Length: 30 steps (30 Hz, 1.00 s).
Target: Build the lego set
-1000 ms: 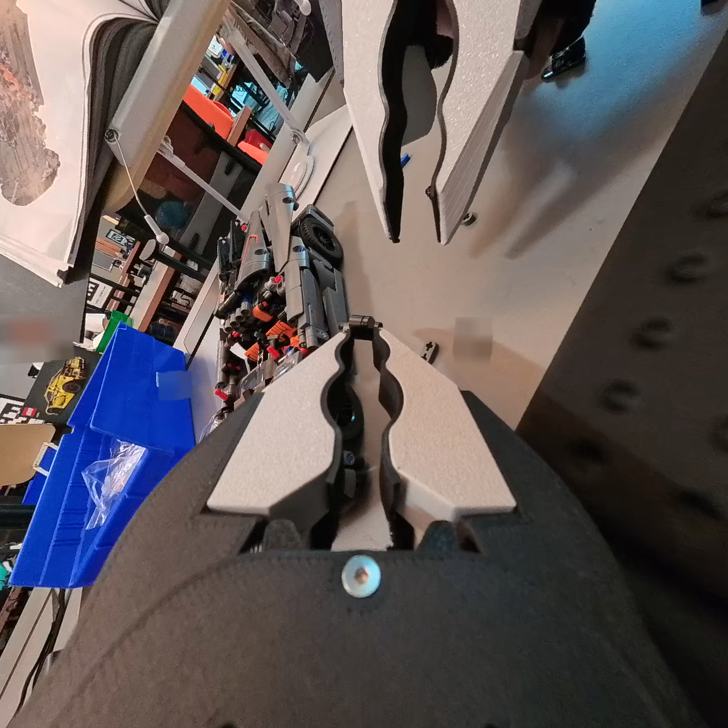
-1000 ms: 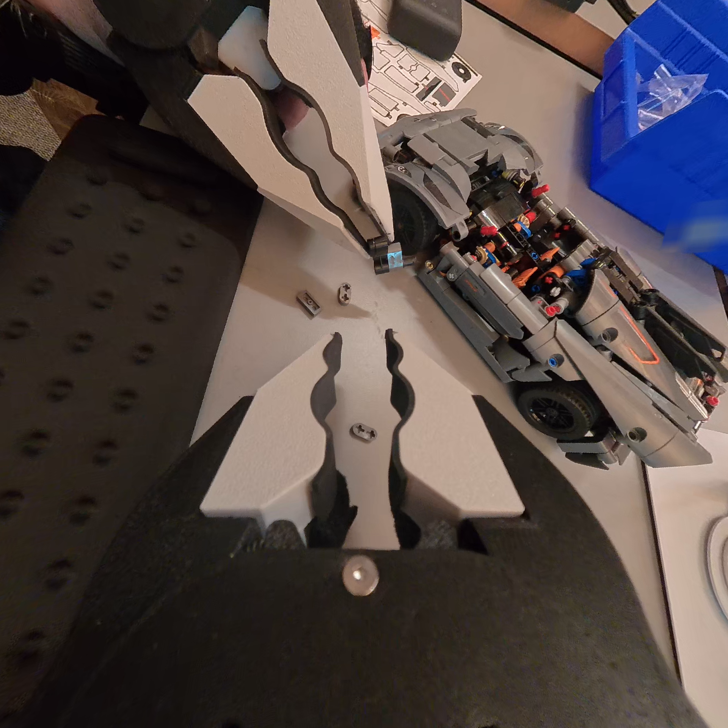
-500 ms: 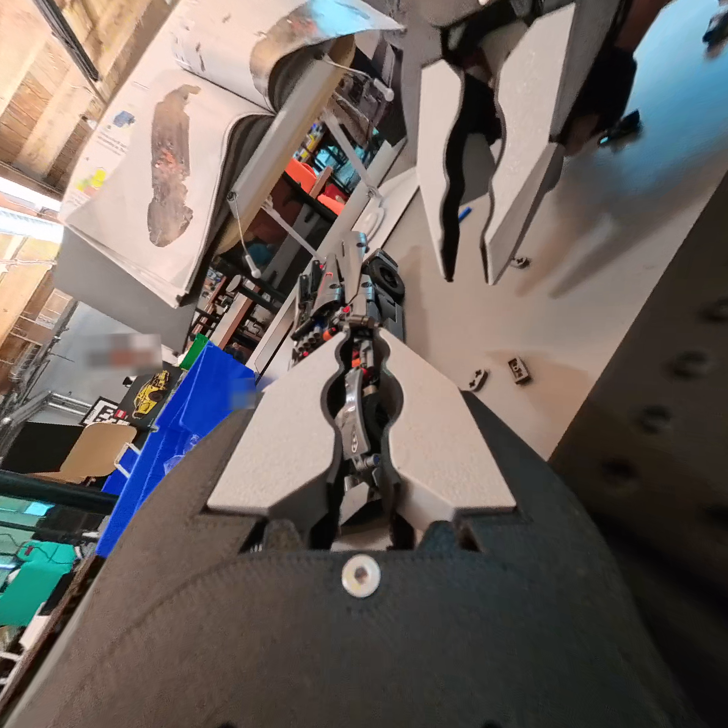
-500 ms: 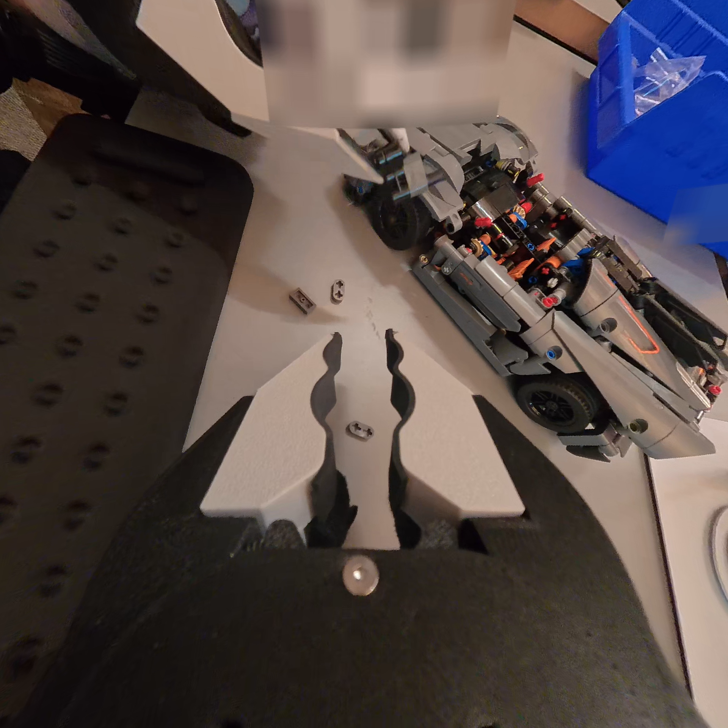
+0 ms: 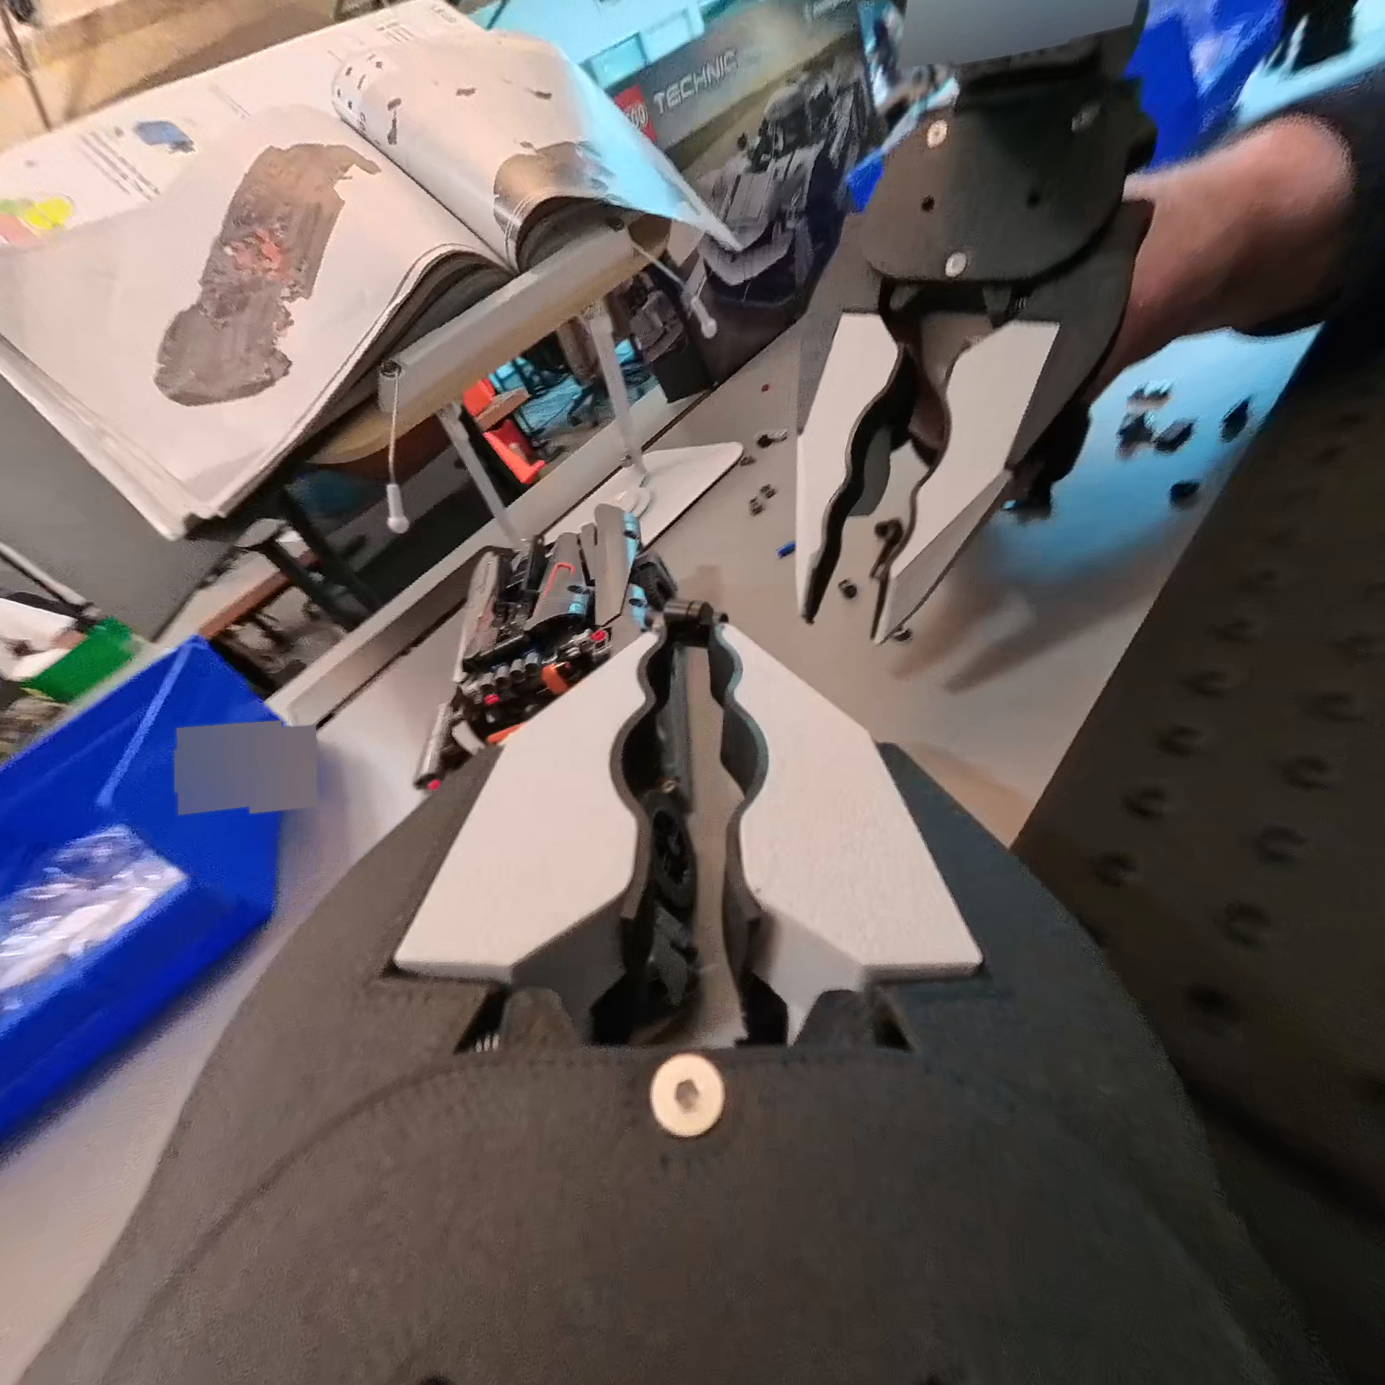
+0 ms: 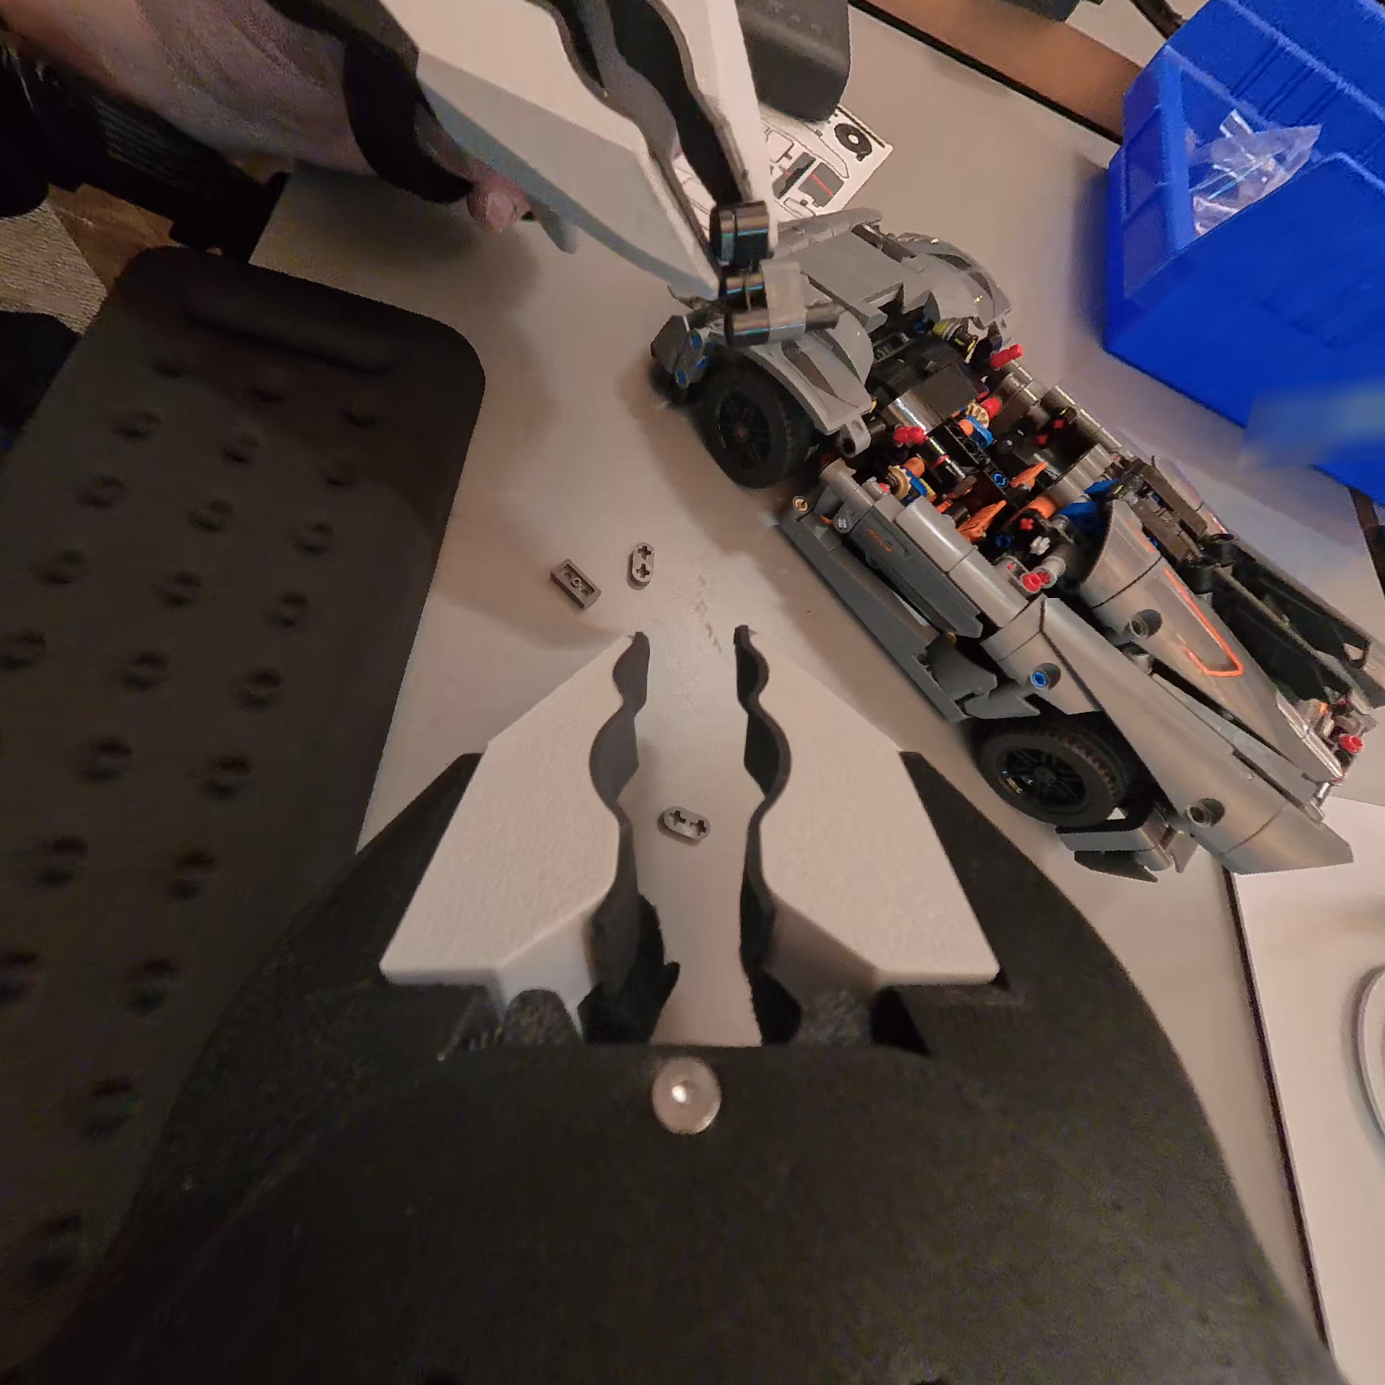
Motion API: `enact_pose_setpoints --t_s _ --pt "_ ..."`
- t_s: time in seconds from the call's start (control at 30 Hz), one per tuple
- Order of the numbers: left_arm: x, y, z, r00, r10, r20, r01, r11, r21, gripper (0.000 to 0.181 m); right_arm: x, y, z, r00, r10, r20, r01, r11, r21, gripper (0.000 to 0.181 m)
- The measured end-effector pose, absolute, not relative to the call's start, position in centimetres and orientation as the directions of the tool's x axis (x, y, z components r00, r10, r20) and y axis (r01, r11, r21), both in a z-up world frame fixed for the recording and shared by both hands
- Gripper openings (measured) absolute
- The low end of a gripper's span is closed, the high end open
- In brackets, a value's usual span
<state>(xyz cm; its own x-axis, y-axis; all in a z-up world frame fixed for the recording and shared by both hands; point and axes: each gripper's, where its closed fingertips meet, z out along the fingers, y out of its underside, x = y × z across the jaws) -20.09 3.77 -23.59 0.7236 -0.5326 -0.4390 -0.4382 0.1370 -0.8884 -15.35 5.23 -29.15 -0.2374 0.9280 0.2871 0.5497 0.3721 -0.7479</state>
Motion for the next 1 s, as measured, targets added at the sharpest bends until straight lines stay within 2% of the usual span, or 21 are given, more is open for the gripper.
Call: enact_pose_setpoints --t_s 0.13,0.23,0.33,0.5,0.67,1.0 --pt "-19.7 3.7 -22.4 0.739 -0.633 -0.230 -0.240 0.071 -0.968 0.007 -15.4 5.2 -28.5 -0.226 0.934 0.277 0.528 0.357 -0.771 0.021" --pt "-18.5 3.3 -20.8 0.678 -0.731 -0.077 -0.103 0.009 -0.995 0.007 -15.4 5.2 -27.6 -0.210 0.946 0.245 0.498 0.319 -0.806 0.022" --pt "-17.6 3.6 -20.7 0.628 -0.778 0.020 -0.074 -0.085 -0.994 0.007 -15.4 5.2 -26.0 -0.185 0.959 0.215 0.440 0.276 -0.855 0.025" --pt "-16.4 4.1 -19.7 0.526 -0.813 0.248 0.097 -0.232 -0.968 0.007 -15.2 5.7 -23.7 -0.137 0.956 0.258 0.362 0.291 -0.886 0.022" --pt "-15.3 4.1 -19.9 0.451 -0.821 0.350 0.138 -0.323 -0.936 0.007 -15.1 5.3 -22.3 -0.119 0.939 0.323 0.312 0.344 -0.885 0.019" --pt "-13.7 3.5 -20.0 0.308 -0.827 0.471 0.167 -0.440 -0.882 0.006 -15.0 4.6 -22.0 -0.120 0.866 0.486 0.314 0.497 -0.809 0.005"
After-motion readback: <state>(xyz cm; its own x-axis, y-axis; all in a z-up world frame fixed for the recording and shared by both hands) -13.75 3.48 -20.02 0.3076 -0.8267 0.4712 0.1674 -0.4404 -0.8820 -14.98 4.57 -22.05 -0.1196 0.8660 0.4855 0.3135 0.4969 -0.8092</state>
